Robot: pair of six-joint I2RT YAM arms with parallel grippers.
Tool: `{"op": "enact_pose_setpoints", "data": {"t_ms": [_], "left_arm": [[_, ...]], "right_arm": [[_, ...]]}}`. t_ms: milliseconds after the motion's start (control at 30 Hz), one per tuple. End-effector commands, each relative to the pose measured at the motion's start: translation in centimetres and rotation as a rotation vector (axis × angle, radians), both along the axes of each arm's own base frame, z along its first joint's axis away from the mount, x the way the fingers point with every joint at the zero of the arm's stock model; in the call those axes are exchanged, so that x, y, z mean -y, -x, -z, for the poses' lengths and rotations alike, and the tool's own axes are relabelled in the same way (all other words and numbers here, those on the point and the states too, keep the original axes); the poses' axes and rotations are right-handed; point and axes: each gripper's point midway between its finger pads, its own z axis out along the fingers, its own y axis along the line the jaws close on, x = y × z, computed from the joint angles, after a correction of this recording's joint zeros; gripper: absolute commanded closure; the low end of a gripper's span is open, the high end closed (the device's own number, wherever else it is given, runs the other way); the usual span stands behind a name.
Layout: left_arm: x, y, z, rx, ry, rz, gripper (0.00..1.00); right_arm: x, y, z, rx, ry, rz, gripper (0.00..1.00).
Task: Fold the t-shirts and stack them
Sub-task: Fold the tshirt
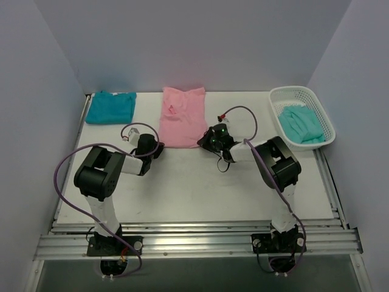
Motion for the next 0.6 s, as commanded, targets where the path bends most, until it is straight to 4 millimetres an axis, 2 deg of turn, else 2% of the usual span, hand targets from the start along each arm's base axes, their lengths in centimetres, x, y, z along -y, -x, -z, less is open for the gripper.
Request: {"op": "enact_pose_setpoints", "data": {"t_ms": [0,33,100,200,267,300,333,367,400,433,500,533,567], "left_arm": [[-1.6,1.7,2.0,-0.062,-0.059,0.001,0.98],[-1.3,2.3,1.8,-0.058,-0.056,0.011,0.98],[-1.1,3.1,1.5,-0.054,-0.055,0.021,0.98],[-0.2,5.0,0.7,-0.044,-0.039,0.051,0.98],[0.3,6.6,-0.2,-0.031,-0.029,0.075,0.98],[0.6,7.2,-0.7,-0.025,-0.019,0.083,0.98],[0.8,7.8,-2.1,-0.001,-0.007,0.092,0.98],[1.2,9.1,-2.0,-0.012,-0.012,0.111,0.98],[1.1,9.6,-2.5,-0.003,-0.014,0.105,0.98],[1.2,10.2,-4.2,0.022,-0.006,0.109,0.98],[1.1,11.4,-5.5,0.039,-0.016,0.110,0.98],[0.8,12.1,-7.3,0.064,-0.014,0.108,0.98],[0.8,12.7,-8.2,0.075,-0.020,0.116,0.98]], "right_arm": [[1.5,0.7,-2.0,0.024,0.031,0.044,1.00],[1.5,1.0,-2.8,0.030,0.031,0.047,1.00],[1.8,2.0,-2.9,0.024,0.051,0.056,1.00],[1.4,3.9,-4.6,0.032,0.062,0.044,1.00],[1.3,5.2,-4.7,0.021,0.093,0.051,1.00],[1.2,5.7,-5.8,0.036,0.083,0.052,1.00],[1.7,6.5,-5.5,0.018,0.105,0.061,1.00],[1.2,7.4,-5.8,0.020,0.111,0.049,1.00],[1.2,7.9,-7.2,0.041,0.098,0.057,1.00],[1.7,8.6,-7.1,0.031,0.124,0.073,1.00],[1.1,9.7,-8.8,0.055,0.121,0.068,1.00],[1.2,10.3,-8.8,0.044,0.136,0.069,1.00],[0.9,10.7,-9.4,0.055,0.140,0.069,1.00]]}}
